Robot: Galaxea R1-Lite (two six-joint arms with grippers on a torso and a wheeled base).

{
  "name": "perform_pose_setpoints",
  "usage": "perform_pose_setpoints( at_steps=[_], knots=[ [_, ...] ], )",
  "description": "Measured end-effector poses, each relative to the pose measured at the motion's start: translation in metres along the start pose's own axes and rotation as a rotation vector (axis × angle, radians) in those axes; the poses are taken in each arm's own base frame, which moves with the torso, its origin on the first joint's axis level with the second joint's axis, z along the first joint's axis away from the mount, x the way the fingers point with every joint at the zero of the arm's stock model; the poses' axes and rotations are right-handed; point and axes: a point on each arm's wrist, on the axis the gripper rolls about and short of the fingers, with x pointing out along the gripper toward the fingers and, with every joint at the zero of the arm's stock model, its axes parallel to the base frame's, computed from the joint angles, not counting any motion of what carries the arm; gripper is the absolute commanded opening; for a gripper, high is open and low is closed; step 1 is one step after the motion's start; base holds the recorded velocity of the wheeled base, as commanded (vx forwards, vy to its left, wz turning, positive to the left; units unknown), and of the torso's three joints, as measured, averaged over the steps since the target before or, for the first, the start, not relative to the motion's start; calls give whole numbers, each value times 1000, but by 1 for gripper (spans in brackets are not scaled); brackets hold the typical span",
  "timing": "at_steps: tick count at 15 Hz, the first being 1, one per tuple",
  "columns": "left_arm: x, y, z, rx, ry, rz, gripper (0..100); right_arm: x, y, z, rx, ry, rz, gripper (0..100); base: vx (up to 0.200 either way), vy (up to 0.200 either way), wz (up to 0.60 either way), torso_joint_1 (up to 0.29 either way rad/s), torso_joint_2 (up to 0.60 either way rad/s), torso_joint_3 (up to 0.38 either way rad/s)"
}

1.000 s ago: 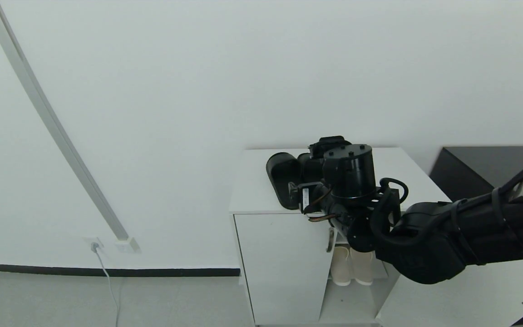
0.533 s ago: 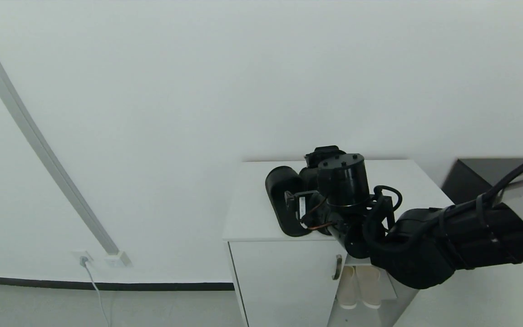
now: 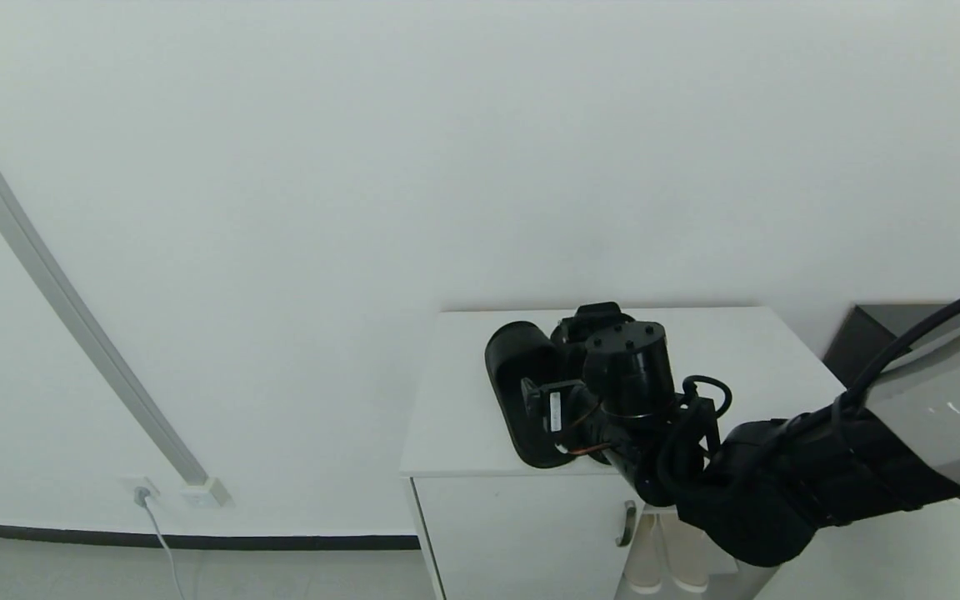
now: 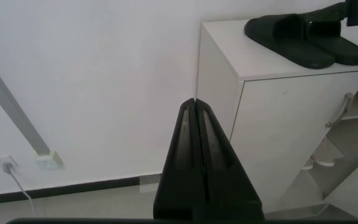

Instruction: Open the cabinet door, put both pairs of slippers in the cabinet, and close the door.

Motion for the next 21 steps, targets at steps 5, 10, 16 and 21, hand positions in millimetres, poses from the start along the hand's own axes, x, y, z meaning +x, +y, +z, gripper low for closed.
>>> perform_pose_setpoints(
  at_steps=[5, 10, 16, 21],
  knots=[
    [0, 0, 0, 1, 0, 1, 0, 27, -6, -14, 1, 13, 9, 100, 0, 0, 0, 0, 0, 0],
    [0, 0, 0, 0, 0, 0, 0, 58, -3, -15, 2, -12, 6, 100, 0, 0, 0, 0, 0, 0],
    [0, 0, 0, -2, 0, 1, 0, 87, -6, -13, -20, -48, -18, 100, 0, 0, 0, 0, 0, 0],
    [0, 0, 0, -2, 0, 1, 0, 90, -5, -16, -22, -43, -18, 0, 0, 0, 0, 0, 0, 0]
  ],
)
